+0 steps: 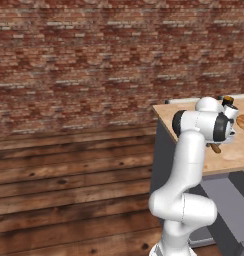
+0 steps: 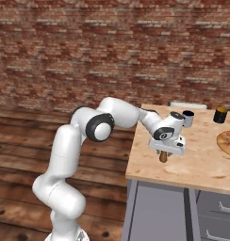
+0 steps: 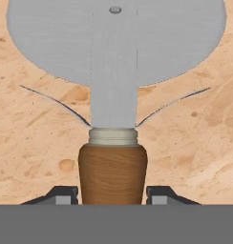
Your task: Take the pizza cutter from the drawer on the right and place it on the dining counter for cutting.
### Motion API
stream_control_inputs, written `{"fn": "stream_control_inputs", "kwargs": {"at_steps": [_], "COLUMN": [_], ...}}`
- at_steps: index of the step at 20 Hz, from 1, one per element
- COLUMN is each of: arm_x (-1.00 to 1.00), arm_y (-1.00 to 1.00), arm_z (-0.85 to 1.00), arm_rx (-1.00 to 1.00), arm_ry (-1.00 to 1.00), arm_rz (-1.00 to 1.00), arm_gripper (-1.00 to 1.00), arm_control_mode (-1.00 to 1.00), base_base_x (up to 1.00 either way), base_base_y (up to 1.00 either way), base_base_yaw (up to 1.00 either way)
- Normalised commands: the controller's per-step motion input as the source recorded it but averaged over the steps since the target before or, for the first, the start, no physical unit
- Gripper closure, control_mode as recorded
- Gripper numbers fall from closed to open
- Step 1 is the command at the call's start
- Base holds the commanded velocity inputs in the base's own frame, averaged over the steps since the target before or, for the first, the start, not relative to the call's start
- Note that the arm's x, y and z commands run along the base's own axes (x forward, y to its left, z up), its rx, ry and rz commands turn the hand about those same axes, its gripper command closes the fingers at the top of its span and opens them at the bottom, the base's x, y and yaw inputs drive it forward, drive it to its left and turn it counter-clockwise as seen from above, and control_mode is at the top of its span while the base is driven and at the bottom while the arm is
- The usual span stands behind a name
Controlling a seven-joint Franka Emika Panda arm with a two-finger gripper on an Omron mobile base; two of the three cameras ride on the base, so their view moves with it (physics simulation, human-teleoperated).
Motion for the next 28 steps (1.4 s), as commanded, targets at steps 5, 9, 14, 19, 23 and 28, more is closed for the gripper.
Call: {"fn": "stream_control_inputs", "kwargs": {"at_steps": [5,9,14,19,23,28], "arm_x": [0.00,0.00,0.03,-0.01,-0.19,-0.48], "arm_y": [0.00,0.00,0.00,0.00,0.08,0.43], "arm_z": [0.00,0.00,0.00,0.42,0.79,0.88], "arm_rx": [0.00,0.00,0.00,0.00,0.00,-0.02], "arm_ry": [0.00,0.00,0.01,0.03,0.06,0.10], "arm_rz": [0.00,0.00,0.00,0.00,0.00,0.00], "arm_gripper": [-1.00,-1.00,-1.00,-1.00,-1.00,-1.00], "arm_control_mode": [-1.00,-1.00,-1.00,-1.00,-1.00,-1.00], "base_base_x": [0.00,0.00,0.00,0.00,0.00,0.00], "base_base_y": [0.00,0.00,0.00,0.00,0.00,0.00], "base_base_yaw": [0.00,0.00,0.00,0.00,0.00,0.00]}}
